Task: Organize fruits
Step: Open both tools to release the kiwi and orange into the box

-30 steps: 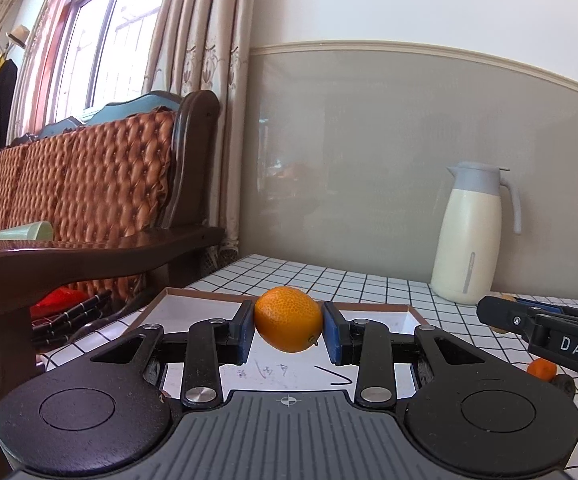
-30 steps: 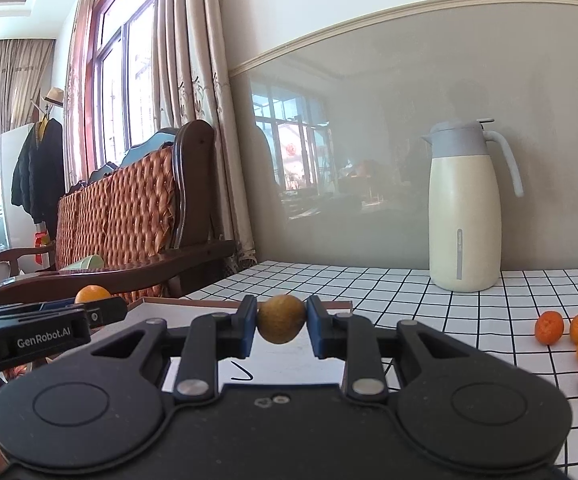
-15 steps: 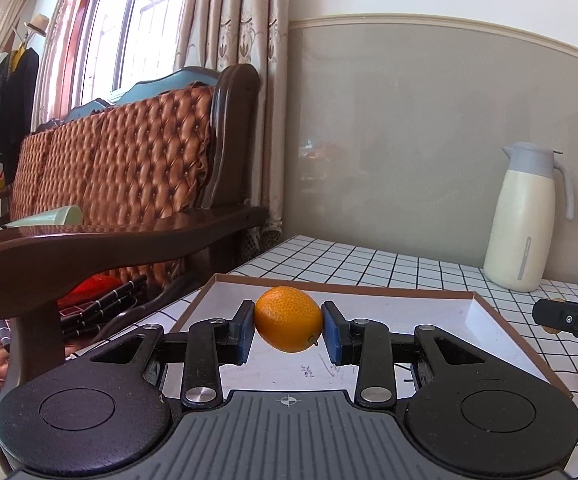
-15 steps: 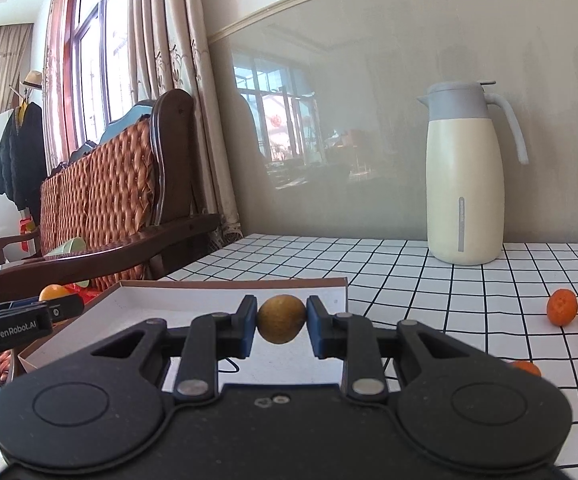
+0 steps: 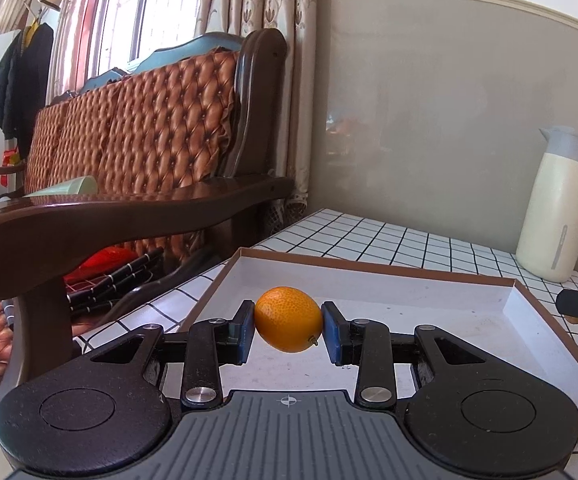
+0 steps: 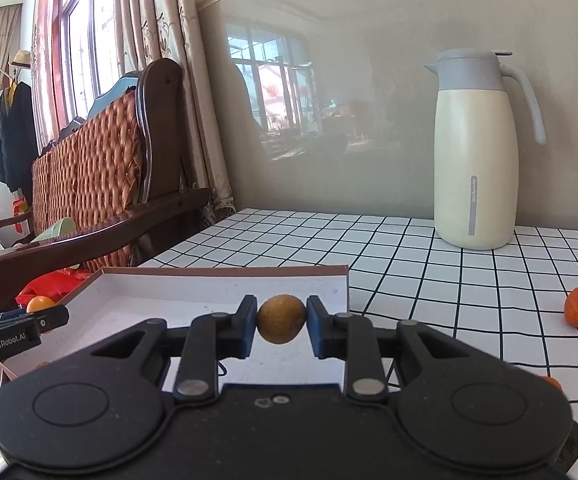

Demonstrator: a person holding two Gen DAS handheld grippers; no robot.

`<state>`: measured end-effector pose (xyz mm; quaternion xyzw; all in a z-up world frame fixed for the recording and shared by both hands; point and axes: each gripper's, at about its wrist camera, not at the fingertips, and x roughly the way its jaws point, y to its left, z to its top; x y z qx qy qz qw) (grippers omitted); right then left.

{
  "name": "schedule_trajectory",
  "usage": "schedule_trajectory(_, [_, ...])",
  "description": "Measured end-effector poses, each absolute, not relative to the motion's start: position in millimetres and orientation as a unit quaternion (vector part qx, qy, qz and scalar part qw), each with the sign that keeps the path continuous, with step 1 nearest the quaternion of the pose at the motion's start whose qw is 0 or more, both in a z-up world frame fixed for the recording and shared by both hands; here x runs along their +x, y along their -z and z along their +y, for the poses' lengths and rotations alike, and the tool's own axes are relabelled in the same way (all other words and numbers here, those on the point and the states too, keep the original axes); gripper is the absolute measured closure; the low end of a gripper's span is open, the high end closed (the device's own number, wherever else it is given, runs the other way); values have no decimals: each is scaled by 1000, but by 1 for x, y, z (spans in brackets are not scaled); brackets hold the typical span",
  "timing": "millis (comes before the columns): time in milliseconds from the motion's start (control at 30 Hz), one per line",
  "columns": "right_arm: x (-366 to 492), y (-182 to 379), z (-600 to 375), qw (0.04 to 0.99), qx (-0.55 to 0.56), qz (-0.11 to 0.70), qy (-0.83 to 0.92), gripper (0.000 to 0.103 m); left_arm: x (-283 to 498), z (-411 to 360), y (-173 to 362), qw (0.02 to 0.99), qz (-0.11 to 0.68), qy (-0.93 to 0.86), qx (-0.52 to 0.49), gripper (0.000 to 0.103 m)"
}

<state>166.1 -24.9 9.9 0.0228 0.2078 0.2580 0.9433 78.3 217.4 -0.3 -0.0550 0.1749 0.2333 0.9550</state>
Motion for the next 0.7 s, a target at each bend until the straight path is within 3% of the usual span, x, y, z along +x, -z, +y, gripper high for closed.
schedule_trajectory(267, [171,-1,-16,941,8,222,-256,83,91,230,9,947,200,-244,-59,67])
schedule_trajectory(300, [171,-1,-15,942,4,220,-253,76,92,230,10,946,200,-249,-58,67])
schedule_trajectory(333, [171,-1,-14,945,2,218,-243,50,93,231,11,945,201,-253,-58,67])
schedule_trajectory(367, [171,-1,-15,950,4,213,-231,32,94,232,11,943,203,-255,-60,64])
schedule_trajectory(400, [169,-2,-18,955,12,199,-219,14,94,234,10,942,205,-256,-66,56])
schedule_trajectory(433, [165,-5,-23,961,25,181,-209,14,92,234,8,942,200,-259,-76,18])
schedule_trajectory(467, [162,-9,-28,965,37,165,-199,13,87,233,4,942,181,-270,-80,0])
schedule_trajectory(533, [158,-17,-38,968,61,143,-198,6,74,226,-8,950,140,-273,-62,0])
schedule_trajectory(700, [153,-23,-59,965,96,129,-205,6,56,216,-23,950,104,-290,-45,0])
